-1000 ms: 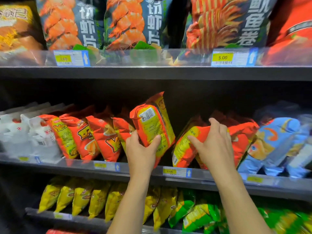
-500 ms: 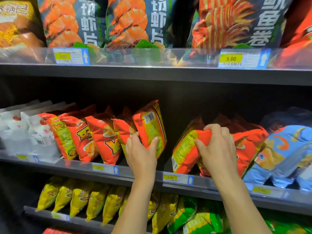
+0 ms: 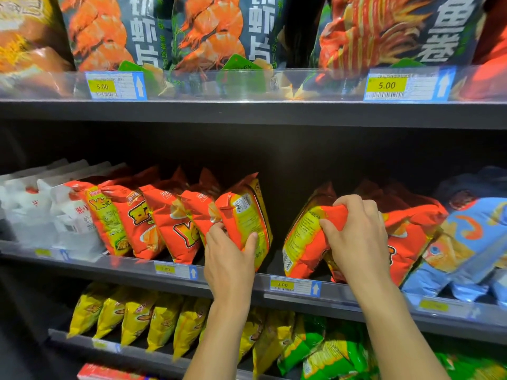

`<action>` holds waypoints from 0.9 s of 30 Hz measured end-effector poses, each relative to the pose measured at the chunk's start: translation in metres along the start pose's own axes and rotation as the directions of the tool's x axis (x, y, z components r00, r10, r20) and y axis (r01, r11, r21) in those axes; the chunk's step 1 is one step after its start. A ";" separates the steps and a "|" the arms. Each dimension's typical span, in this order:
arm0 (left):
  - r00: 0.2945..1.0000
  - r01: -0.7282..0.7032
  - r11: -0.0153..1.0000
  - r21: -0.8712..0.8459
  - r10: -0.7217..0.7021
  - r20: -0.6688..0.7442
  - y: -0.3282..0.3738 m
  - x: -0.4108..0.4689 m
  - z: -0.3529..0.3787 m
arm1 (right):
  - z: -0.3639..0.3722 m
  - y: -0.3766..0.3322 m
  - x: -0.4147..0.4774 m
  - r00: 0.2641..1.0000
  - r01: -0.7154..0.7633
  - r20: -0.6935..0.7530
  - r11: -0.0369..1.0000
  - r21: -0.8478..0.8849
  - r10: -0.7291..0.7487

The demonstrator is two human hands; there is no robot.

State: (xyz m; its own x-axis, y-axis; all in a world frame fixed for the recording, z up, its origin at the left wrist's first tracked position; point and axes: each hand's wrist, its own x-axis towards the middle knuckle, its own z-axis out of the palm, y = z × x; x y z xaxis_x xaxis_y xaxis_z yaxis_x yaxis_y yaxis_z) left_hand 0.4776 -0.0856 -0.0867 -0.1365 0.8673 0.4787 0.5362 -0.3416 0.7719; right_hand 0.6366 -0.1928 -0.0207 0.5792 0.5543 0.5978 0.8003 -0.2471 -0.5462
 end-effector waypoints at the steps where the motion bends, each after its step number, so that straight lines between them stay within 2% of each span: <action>1: 1.000 -0.003 1.000 -0.003 0.003 -0.002 0.000 0.000 -0.002 | 0.000 0.000 0.000 1.000 0.001 -0.007 1.000 0.006 -0.001; 6: 1.000 -0.013 1.000 -0.008 0.013 -0.023 0.001 -0.005 -0.012 | -0.008 -0.003 0.000 0.998 0.027 -0.062 0.998 0.061 -0.023; 10: 0.978 -0.205 0.973 -0.106 0.200 -0.055 0.012 -0.013 -0.023 | -0.022 -0.009 -0.001 0.992 0.070 -0.117 0.986 0.154 -0.052; 12: 0.954 -0.292 0.940 -0.177 0.300 0.014 0.022 -0.018 -0.030 | -0.029 -0.014 -0.004 0.989 0.090 -0.135 0.972 0.216 -0.062; 15: 0.892 -0.401 0.897 -0.184 0.428 0.143 0.035 -0.022 -0.036 | -0.040 -0.023 -0.013 0.986 0.105 -0.153 0.946 0.306 -0.060; 19: 0.828 -0.469 0.875 -0.116 0.482 0.287 0.047 -0.032 -0.037 | -0.054 -0.035 -0.028 0.989 0.106 -0.137 0.921 0.374 -0.058; 24: 0.831 -0.460 0.871 -0.170 0.490 0.262 0.045 -0.045 -0.047 | -0.064 -0.036 -0.046 0.993 0.099 -0.107 0.892 0.442 -0.057; 27: 0.839 -0.375 0.878 -0.297 0.458 0.294 0.046 -0.052 -0.061 | -0.070 -0.032 -0.055 0.995 0.014 -0.084 0.761 0.648 0.053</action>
State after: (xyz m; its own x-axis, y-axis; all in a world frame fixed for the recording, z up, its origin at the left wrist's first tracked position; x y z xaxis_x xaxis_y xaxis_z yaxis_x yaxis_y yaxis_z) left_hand 0.4589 -0.1684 -0.0506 0.3761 0.6776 0.6320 0.2751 -0.7330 0.6221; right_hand 0.5902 -0.2715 0.0047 0.6320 0.4715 0.6151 0.5169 0.3348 -0.7878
